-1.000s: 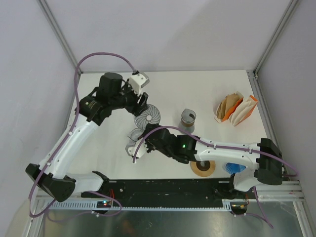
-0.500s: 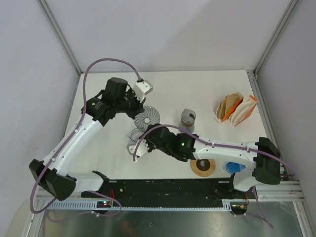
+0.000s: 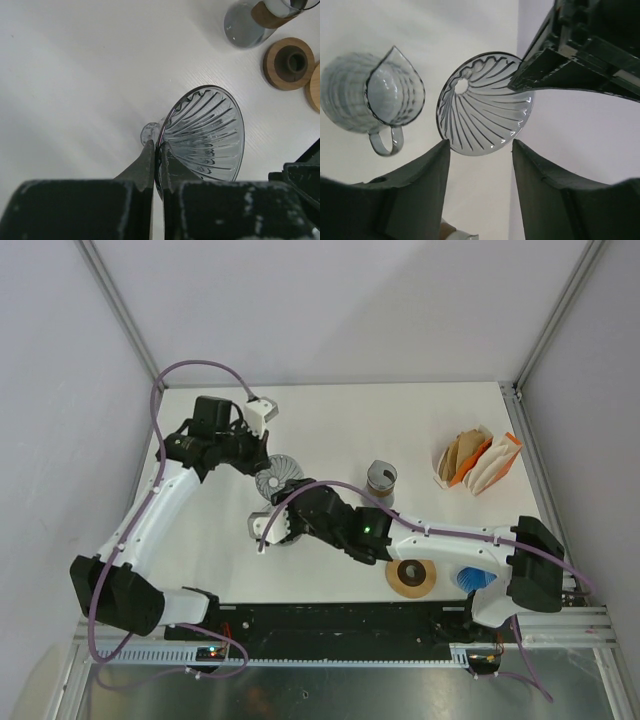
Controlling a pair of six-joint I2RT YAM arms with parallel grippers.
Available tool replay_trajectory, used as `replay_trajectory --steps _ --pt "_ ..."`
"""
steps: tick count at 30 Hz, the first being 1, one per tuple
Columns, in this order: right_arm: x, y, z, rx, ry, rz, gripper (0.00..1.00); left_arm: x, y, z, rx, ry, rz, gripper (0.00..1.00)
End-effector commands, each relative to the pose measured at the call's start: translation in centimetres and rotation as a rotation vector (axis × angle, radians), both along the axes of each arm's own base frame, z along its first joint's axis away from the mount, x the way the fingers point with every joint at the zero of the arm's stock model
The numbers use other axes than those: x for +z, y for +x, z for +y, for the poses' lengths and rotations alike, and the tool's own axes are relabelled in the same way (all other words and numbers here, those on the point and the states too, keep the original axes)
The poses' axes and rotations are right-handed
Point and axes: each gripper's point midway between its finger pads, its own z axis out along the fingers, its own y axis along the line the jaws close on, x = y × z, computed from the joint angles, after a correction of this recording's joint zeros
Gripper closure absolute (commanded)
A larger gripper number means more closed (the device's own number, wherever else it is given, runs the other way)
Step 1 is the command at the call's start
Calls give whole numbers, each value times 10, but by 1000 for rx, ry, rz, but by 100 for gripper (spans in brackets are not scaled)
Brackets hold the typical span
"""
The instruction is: Place the coffee filter in the dripper
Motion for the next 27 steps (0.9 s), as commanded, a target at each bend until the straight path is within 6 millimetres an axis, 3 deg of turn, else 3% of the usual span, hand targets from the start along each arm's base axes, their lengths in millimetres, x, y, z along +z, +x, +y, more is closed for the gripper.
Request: replay_trajectory --steps 1,5,7,14,16,19,27 --pt "51 -10 15 39 230 47 41 5 -3 -3 -2 -88 30 100" --pt "71 -17 17 57 347 114 31 9 -1 1 16 -128 44 100" --pt "85 -11 12 16 467 185 23 14 -2 2 22 -157 48 100" --pt "113 38 -21 -262 962 753 11 27 -10 5 43 -253 76 100" --pt "104 48 -29 -358 1016 854 9 25 -13 5 43 -276 96 100" --pt "84 62 -35 -492 1032 909 13 22 -19 4 31 -321 137 100" --pt "36 62 -15 -577 946 1073 30 17 -24 7 36 -345 160 100"
